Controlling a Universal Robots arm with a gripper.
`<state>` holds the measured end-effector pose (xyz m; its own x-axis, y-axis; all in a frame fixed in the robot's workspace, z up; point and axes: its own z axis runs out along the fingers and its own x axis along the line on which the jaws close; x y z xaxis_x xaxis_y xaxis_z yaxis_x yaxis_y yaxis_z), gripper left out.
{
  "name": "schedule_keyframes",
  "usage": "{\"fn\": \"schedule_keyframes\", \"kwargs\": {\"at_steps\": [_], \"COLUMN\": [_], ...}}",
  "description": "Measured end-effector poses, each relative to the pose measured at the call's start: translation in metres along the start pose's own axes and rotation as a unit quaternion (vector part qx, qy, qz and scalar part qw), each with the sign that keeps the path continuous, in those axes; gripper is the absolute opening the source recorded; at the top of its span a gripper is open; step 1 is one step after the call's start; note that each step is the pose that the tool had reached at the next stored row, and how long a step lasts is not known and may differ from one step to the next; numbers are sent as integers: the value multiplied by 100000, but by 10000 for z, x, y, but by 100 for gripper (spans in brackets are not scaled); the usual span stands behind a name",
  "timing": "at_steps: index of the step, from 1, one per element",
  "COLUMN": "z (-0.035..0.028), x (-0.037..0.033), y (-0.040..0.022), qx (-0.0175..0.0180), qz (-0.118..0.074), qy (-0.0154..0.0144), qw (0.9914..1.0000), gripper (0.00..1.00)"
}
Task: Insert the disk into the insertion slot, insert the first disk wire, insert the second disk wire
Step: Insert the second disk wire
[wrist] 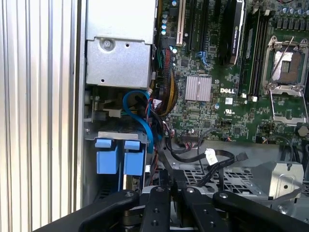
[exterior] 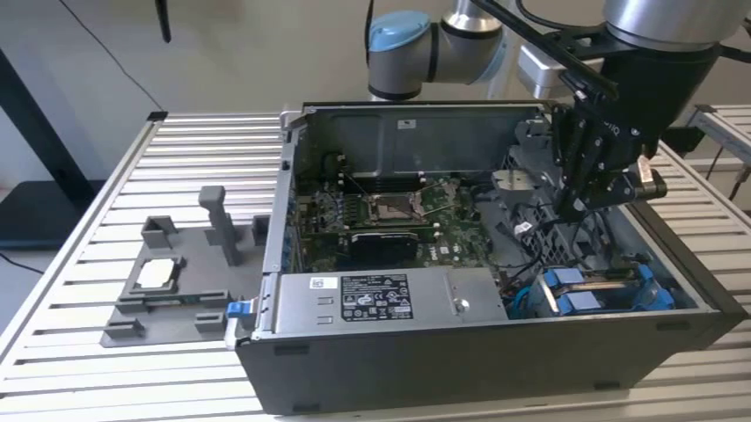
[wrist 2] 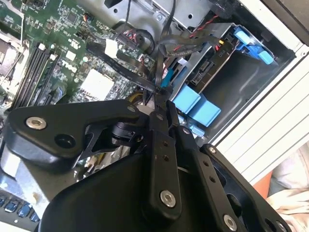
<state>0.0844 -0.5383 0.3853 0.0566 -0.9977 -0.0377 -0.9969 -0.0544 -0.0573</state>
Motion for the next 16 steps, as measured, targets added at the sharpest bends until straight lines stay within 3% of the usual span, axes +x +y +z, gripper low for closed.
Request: {"fn": "schedule_keyframes", "kwargs": {"at_steps": [5,13,16], "z": [10,58,81], "x": [19,92,137], "y": [-12,-98,-121], "qx": [-175,-1751,-2128], "qz": [29,125,157], "qy": [-14,-97,-112], "qw": [100000,99985,99977], "gripper": [16,16,16]}}
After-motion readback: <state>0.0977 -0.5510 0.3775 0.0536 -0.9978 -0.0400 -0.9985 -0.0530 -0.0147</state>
